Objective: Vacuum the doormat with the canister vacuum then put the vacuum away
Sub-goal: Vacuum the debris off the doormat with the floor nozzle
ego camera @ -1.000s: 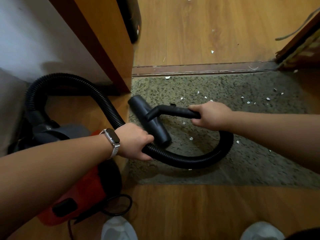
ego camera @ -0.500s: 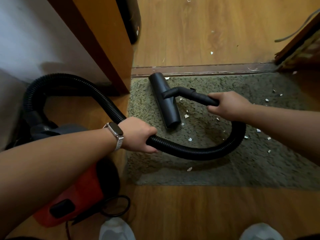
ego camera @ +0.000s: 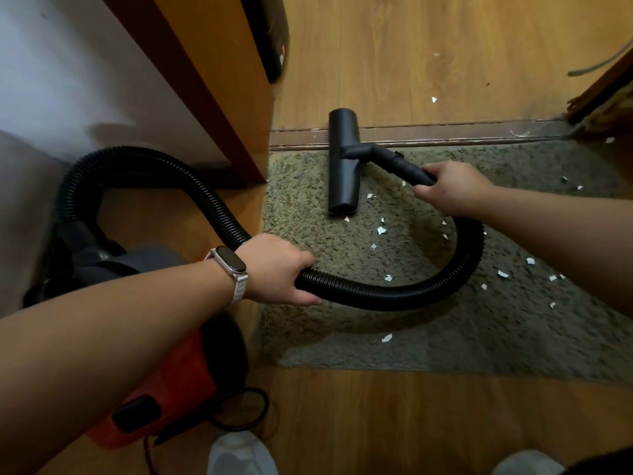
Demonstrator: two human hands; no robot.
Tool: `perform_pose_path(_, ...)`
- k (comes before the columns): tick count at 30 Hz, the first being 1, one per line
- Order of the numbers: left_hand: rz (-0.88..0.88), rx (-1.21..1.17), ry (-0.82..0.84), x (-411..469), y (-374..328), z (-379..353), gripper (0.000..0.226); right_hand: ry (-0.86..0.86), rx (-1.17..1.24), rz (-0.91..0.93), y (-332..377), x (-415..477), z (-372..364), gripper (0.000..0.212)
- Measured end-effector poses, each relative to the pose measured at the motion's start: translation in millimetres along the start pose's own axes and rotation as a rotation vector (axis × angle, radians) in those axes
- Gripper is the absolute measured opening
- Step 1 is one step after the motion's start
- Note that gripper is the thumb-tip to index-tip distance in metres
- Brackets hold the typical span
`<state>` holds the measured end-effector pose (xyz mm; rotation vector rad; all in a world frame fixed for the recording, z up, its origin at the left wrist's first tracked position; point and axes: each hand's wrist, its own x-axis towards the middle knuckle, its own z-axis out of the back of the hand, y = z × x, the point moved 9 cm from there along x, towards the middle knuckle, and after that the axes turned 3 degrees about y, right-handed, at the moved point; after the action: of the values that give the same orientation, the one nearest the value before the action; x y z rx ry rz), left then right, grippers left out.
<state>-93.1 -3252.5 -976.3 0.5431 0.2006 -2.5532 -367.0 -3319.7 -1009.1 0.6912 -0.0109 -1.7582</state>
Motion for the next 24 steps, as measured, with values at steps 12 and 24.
perform_pose_path(12,-0.024,0.025,0.035,5,-6,-5,0.055,0.079,-0.027,0.137,9,-19,-14,0.031)
perform_pose_path(24,-0.039,0.042,0.006,7,-12,2,0.054,0.117,-0.124,0.147,-5,-47,-19,0.02)
